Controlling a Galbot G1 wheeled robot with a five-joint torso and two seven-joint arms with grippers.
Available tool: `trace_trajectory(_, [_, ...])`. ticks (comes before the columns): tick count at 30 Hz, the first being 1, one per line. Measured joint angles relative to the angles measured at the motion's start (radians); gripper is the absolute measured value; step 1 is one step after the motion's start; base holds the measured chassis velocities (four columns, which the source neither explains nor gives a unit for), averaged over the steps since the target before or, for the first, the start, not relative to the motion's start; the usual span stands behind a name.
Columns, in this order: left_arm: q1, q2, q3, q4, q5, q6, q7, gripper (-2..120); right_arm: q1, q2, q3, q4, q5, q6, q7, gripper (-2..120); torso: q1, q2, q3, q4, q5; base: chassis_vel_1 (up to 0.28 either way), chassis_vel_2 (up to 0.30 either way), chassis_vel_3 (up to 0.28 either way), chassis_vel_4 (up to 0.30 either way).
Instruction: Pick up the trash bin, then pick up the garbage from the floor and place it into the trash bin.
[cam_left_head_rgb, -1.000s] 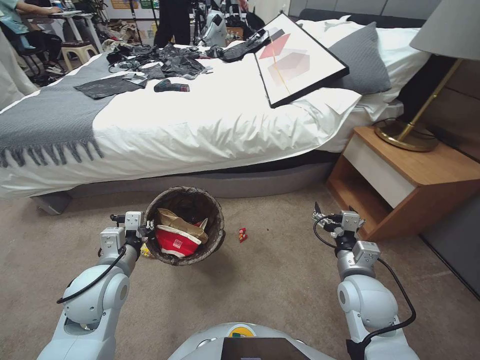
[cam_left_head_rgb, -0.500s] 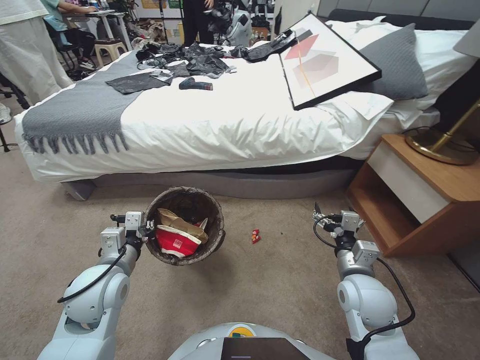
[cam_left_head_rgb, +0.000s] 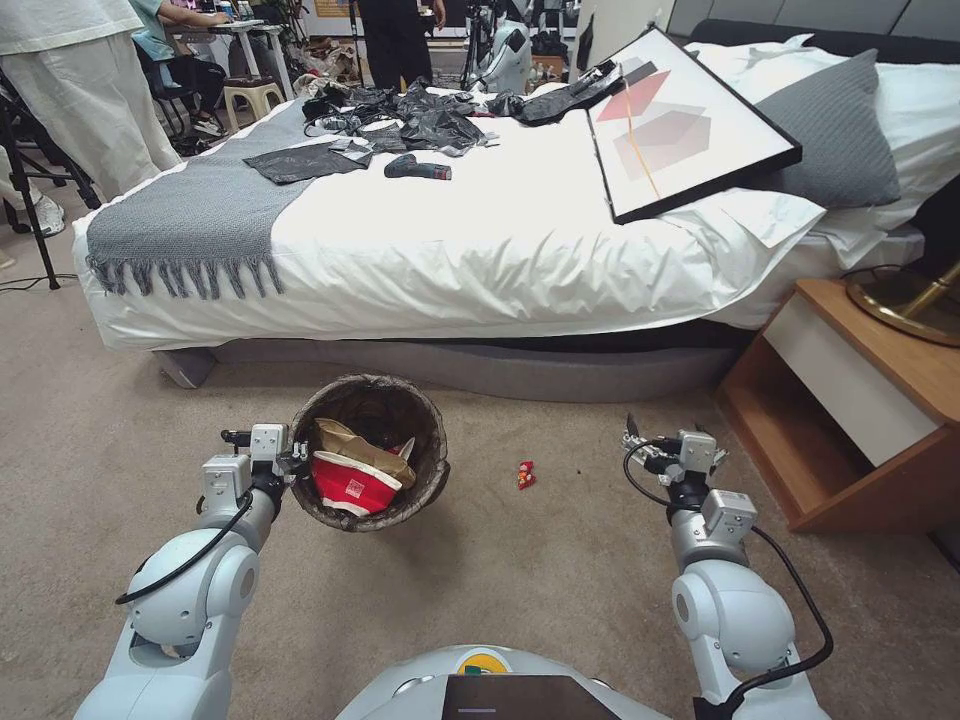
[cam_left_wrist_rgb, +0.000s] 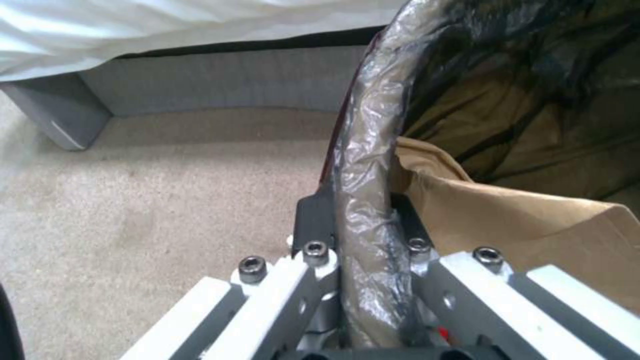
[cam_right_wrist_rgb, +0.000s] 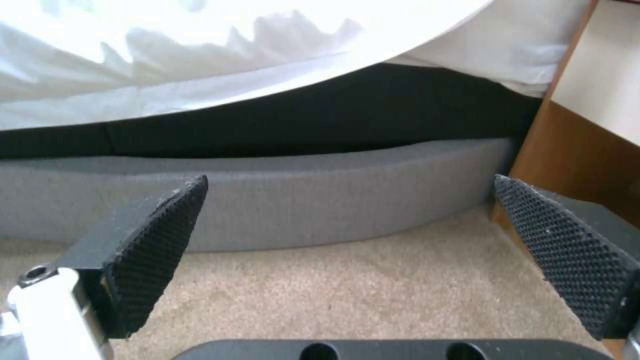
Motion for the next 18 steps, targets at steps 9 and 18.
trace_trajectory(9, [0.008,0.002,0.001,-0.004,0.012,0.0,0.001,3,0.195,-0.169,-0.112,-0.043,0.285,-0.274,0.132,100,0.0,0.0,0.0,0.0002,0.0002,0.0,0.0,0.0,0.0])
trace_trajectory(18, [0.019,-0.006,0.0,-0.011,0.022,0.0,0.001,3,0.455,-0.296,-0.287,-0.193,0.53,-0.448,0.21,100,0.0,0.0,0.0,0.0004,0.0002,0.0,0.0,0.0,0.0])
